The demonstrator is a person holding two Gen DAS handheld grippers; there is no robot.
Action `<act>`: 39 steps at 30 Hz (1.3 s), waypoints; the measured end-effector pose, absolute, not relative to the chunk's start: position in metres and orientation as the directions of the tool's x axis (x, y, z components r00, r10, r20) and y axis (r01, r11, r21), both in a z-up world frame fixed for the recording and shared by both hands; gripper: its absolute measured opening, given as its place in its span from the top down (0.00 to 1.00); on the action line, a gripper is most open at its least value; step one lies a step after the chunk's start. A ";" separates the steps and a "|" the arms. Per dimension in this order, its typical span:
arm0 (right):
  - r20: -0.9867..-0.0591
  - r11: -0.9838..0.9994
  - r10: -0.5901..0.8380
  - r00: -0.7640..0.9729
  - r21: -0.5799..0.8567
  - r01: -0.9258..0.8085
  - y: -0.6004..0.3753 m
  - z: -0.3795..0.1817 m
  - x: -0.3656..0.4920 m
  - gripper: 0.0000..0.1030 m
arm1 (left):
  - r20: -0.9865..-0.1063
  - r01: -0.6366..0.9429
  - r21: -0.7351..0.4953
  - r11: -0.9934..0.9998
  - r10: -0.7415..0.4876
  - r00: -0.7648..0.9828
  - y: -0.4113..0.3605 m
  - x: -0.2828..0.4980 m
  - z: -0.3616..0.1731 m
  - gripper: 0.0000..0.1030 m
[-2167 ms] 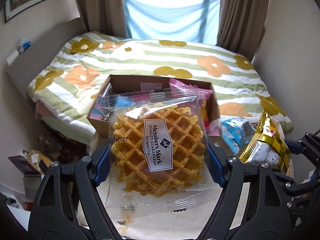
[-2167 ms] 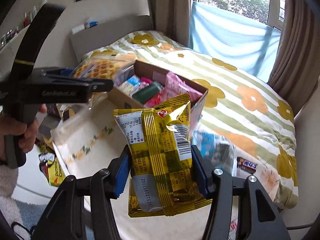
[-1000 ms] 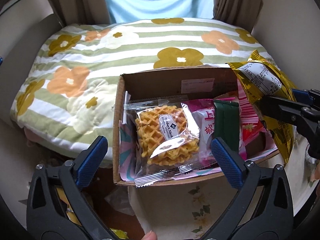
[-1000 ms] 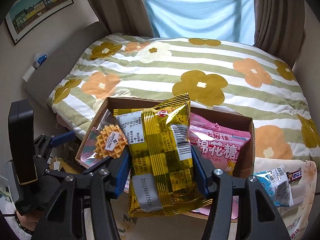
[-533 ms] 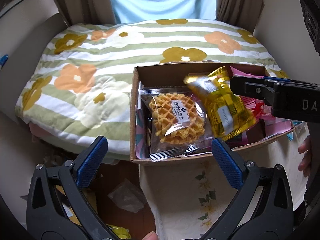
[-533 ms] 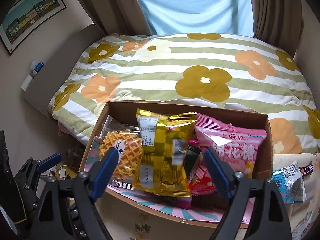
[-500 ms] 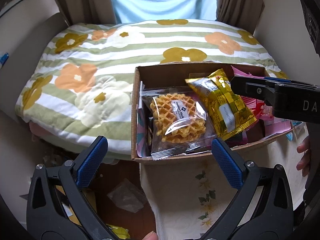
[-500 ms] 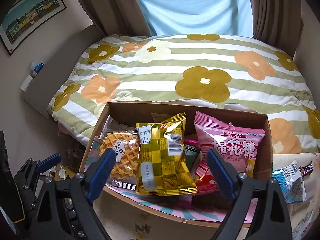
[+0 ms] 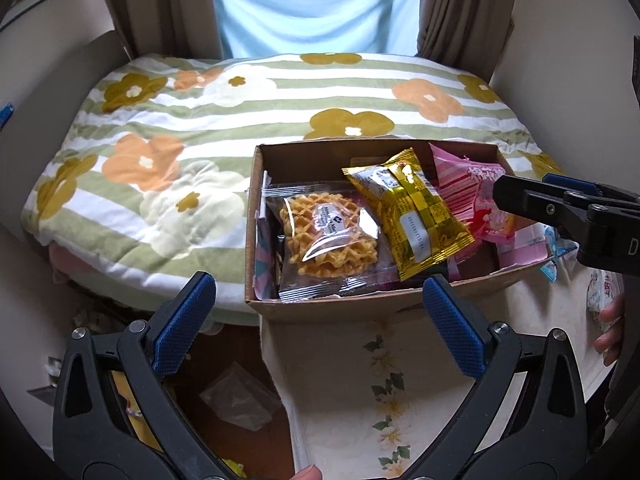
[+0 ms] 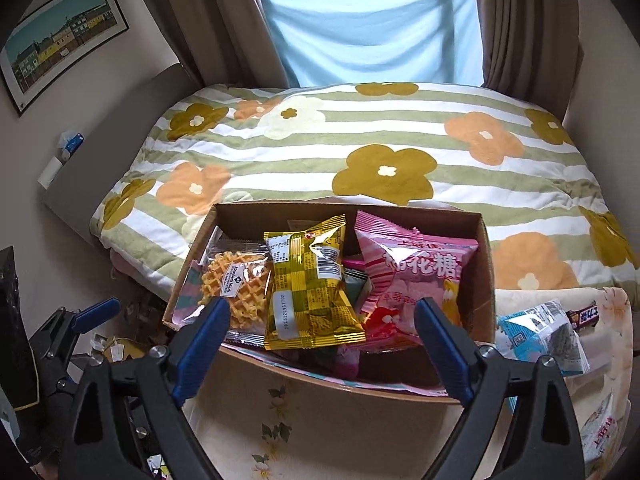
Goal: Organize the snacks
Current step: 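Move both tools toward the remaining packets on the table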
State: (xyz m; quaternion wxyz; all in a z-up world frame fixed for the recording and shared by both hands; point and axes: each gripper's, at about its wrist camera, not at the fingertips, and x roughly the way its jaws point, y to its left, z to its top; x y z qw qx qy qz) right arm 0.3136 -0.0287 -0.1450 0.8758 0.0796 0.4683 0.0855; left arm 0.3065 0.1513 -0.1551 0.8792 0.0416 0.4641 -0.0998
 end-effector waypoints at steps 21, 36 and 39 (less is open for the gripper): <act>-0.759 0.969 0.071 0.647 0.207 0.138 -0.207 -0.101 0.204 0.00 | -0.778 0.505 0.011 0.863 -0.310 0.547 -0.037 0.279 -0.103 0.01; -0.834 0.960 -0.054 0.549 0.109 0.259 -0.328 -0.136 0.129 0.00 | -0.861 0.750 0.093 0.655 -0.326 0.391 -0.182 0.300 -0.141 0.01; -0.851 0.968 -0.055 0.522 0.083 0.238 -0.341 -0.152 0.120 0.00 | -0.889 0.804 0.127 0.581 -0.294 0.352 -0.208 0.311 -0.158 0.01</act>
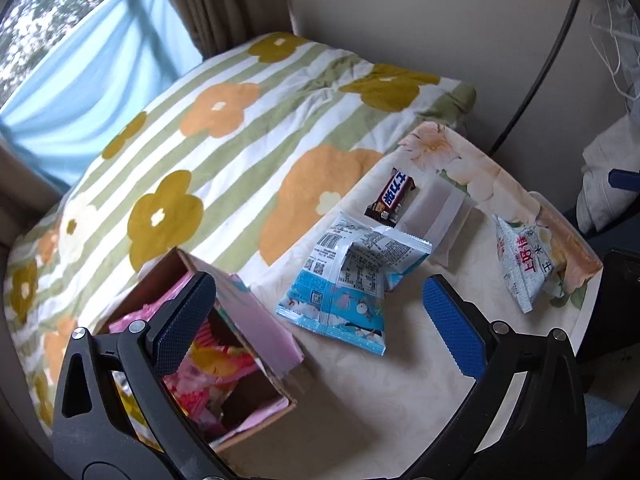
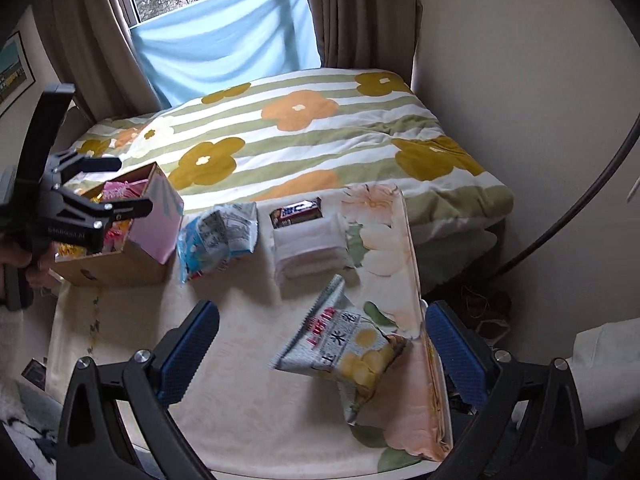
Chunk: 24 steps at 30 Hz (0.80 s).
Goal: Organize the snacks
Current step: 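Move both tools toward the remaining packets on the table, then grasp the blue-and-white bag with the left tool while the right grasps the grey corn-roll bag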
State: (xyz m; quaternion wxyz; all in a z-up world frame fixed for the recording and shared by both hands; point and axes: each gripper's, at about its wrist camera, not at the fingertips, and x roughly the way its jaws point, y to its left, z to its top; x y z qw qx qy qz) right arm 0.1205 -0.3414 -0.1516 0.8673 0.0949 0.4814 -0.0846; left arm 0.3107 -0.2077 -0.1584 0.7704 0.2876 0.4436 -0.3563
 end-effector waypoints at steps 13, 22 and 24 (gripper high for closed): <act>-0.905 0.994 0.071 0.419 0.102 0.051 -0.376 -0.220 0.113 0.00 | -0.993 0.928 0.052 0.370 -0.081 0.088 -0.267 0.344 -0.254 0.01; -0.920 0.992 0.101 0.378 0.066 -0.106 -0.370 -0.241 0.125 0.00 | -0.999 0.960 0.054 0.274 0.014 0.052 -0.285 0.345 -0.282 0.01; -0.927 0.989 0.111 0.358 0.066 -0.136 -0.369 -0.247 0.129 0.00 | -0.998 0.965 0.057 0.256 0.033 0.051 -0.287 0.344 -0.288 0.01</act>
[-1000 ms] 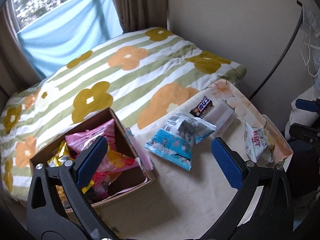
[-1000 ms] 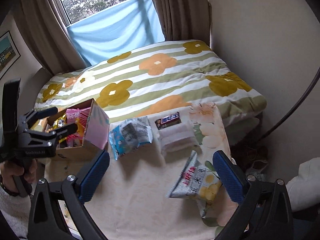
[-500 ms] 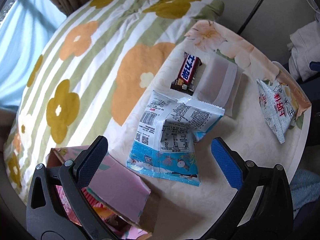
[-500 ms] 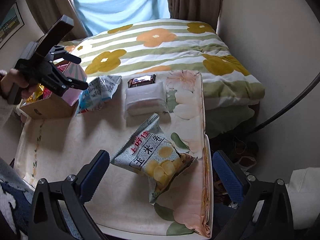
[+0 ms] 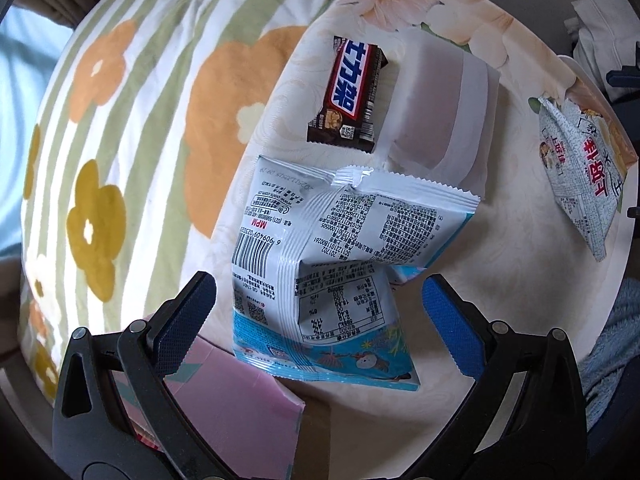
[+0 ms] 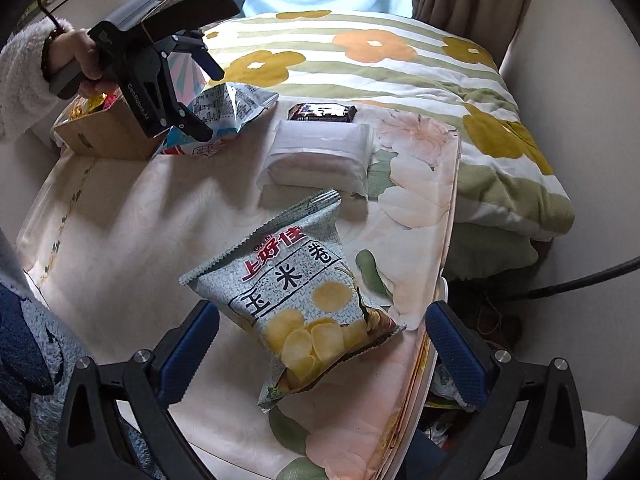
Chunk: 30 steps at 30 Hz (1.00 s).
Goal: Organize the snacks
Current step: 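Grasp the blue-and-white bag with the left tool while the right grasps the grey corn-roll bag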
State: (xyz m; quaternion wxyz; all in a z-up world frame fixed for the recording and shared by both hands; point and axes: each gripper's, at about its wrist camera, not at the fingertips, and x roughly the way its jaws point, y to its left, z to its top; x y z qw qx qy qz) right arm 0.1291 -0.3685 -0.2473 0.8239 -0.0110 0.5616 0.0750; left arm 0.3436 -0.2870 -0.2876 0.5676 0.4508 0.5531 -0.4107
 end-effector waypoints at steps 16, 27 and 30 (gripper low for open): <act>-0.932 0.972 0.193 0.306 0.139 -0.191 -0.372 -0.269 0.149 0.00 | -0.998 0.967 0.016 0.255 0.062 0.000 -0.291 0.348 -0.311 0.31; -0.933 0.947 0.256 0.255 0.190 -0.258 -0.362 -0.276 0.151 0.00 | -1.000 0.960 0.026 0.279 0.024 0.020 -0.286 0.341 -0.299 0.51; -0.935 0.942 0.260 0.241 0.191 -0.274 -0.359 -0.282 0.153 0.00 | -1.000 0.957 0.023 0.289 0.017 0.019 -0.284 0.337 -0.296 0.52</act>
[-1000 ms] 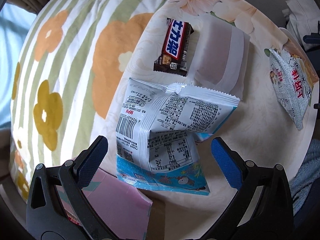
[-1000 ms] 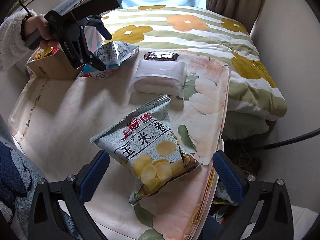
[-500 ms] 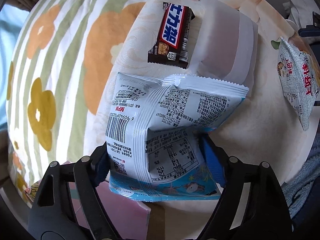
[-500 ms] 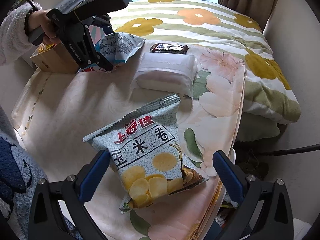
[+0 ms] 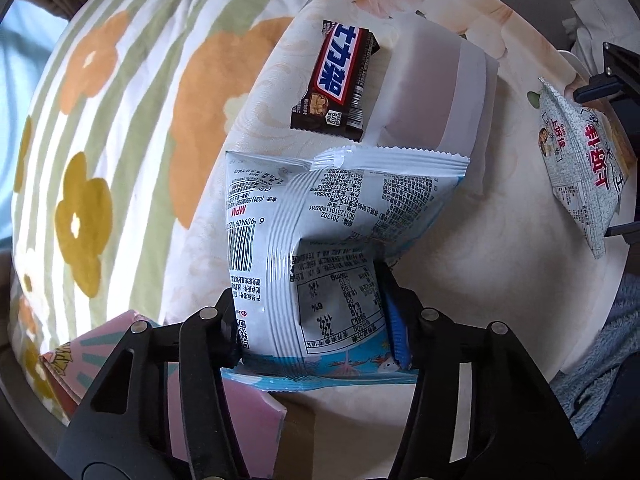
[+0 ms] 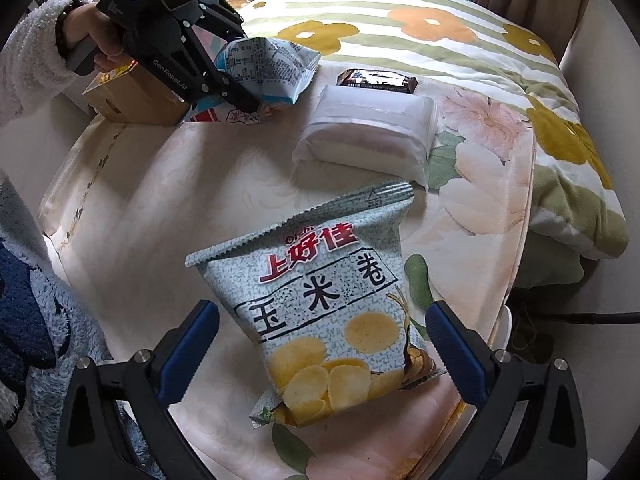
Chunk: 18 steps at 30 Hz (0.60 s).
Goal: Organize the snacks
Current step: 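Grasp the blue-and-white bag with the left tool while the right grasps the grey corn-roll bag, then carry the blue-and-white bag and grey corn-roll bag over the box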
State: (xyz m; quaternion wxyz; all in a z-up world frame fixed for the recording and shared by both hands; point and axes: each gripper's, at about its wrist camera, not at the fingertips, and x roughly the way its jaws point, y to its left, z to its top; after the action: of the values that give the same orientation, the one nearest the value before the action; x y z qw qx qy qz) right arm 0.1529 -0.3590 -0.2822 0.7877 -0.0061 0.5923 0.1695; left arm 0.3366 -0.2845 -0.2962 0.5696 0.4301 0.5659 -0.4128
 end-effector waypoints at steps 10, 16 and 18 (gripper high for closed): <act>-0.957 0.945 0.183 0.227 0.107 -0.310 -0.349 -0.299 0.151 0.44 | -0.999 0.947 0.032 0.319 -0.006 0.036 -0.279 0.328 -0.279 0.52; -0.945 0.949 0.193 0.264 0.111 -0.294 -0.351 -0.286 0.148 0.53 | -0.997 0.935 0.037 0.353 -0.047 0.057 -0.272 0.325 -0.257 0.52; -0.941 0.953 0.179 0.286 0.094 -0.287 -0.350 -0.278 0.146 0.56 | -0.996 0.932 0.041 0.361 -0.063 0.068 -0.270 0.321 -0.247 0.52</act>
State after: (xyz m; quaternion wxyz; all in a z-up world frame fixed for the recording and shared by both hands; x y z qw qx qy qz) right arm 0.1462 -0.3498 -0.2784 0.8006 -0.0463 0.5793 0.1455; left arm 0.3215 -0.2701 -0.2471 0.6150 0.3948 0.5501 -0.4043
